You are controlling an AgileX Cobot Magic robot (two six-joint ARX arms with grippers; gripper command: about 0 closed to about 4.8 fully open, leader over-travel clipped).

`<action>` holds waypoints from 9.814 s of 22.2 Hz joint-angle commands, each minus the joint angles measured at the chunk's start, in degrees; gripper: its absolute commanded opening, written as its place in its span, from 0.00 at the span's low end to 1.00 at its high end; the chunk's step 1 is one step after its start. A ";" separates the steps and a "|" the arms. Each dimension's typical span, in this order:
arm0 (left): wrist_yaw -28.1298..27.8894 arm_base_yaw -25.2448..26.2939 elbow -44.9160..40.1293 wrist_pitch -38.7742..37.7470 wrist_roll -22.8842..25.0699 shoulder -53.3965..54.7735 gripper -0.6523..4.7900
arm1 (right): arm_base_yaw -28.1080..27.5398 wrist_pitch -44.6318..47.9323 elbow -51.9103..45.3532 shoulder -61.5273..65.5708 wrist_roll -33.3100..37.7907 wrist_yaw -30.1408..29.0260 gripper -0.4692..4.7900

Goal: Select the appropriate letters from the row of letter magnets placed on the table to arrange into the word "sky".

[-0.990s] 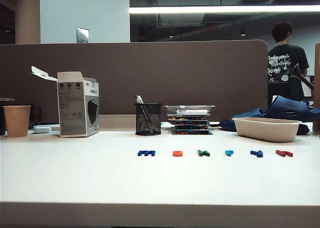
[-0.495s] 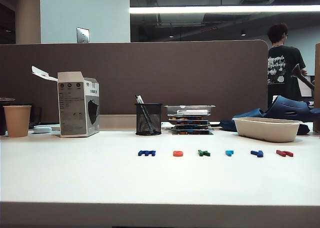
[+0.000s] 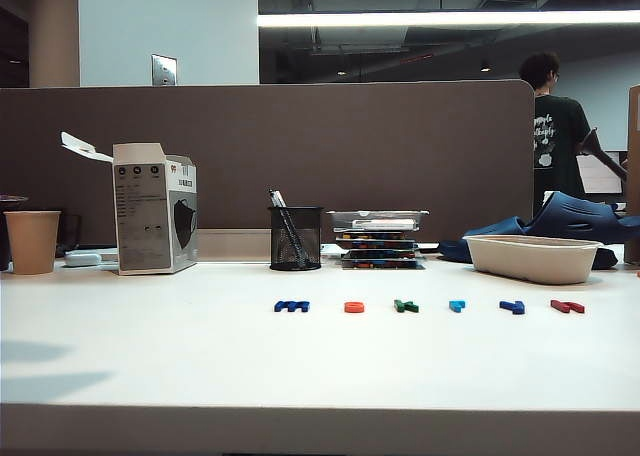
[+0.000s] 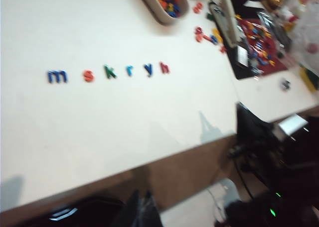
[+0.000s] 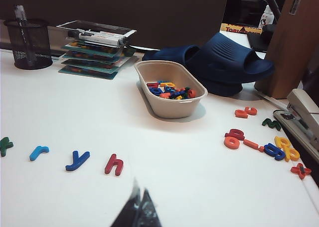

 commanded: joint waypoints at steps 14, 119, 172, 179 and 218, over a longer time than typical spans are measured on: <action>-16.20 -3.78 0.07 2.14 -0.87 1.18 0.11 | 0.15 0.96 0.83 -0.63 2.58 -0.17 0.09; -16.11 -3.78 0.00 2.10 -0.74 1.20 0.11 | 38.75 -33.77 85.55 118.53 24.70 10.16 0.17; -16.09 -3.76 0.00 2.10 -0.74 1.20 0.11 | 49.31 -51.47 84.41 117.33 40.44 13.14 0.26; -16.09 -3.76 0.00 2.10 -0.74 1.20 0.11 | 49.31 -51.36 84.63 116.96 40.15 13.33 0.39; -16.11 -3.76 0.00 2.10 -0.74 1.20 0.11 | 34.47 -53.02 101.15 123.47 30.12 14.27 0.43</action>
